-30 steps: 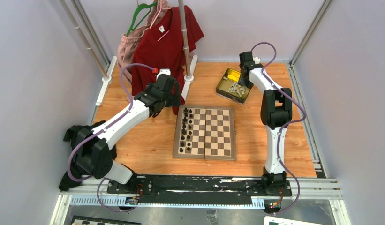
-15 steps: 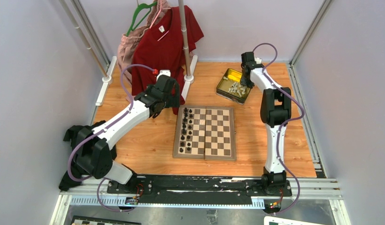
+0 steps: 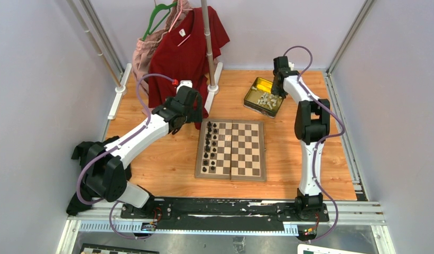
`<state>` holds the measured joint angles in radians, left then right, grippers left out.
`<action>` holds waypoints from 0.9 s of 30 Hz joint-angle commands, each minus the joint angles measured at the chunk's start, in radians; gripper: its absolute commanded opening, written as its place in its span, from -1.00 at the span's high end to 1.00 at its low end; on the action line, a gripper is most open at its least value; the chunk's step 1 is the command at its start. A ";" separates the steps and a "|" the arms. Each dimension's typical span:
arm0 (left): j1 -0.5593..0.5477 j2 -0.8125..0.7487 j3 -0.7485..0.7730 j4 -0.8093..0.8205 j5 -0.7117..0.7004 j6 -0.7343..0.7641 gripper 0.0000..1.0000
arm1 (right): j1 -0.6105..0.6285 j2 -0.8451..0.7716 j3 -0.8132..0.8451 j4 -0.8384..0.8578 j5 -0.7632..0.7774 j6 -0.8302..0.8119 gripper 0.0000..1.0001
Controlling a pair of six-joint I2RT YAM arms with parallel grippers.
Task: Set up the chess pieces on the board
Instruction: Pick up the chess piece from the storage box, then place the chess piece on the chessboard.
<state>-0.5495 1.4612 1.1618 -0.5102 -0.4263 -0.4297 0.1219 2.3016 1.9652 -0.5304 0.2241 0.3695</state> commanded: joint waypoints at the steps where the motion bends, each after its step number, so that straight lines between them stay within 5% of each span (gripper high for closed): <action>1: -0.003 -0.048 -0.009 0.018 -0.013 0.009 -0.89 | 0.019 -0.107 0.015 0.010 -0.008 -0.057 1.00; 9: -0.003 -0.084 -0.007 0.023 -0.014 0.027 -0.89 | 0.087 -0.274 -0.098 0.009 0.018 -0.066 1.00; 27: -0.003 -0.179 -0.077 0.052 0.012 0.037 -0.90 | 0.369 -0.675 -0.627 -0.135 0.014 0.039 1.00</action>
<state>-0.5495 1.3128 1.1027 -0.4858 -0.4232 -0.3996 0.4664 1.6733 1.4109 -0.6022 0.2554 0.3611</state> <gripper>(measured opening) 0.949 0.240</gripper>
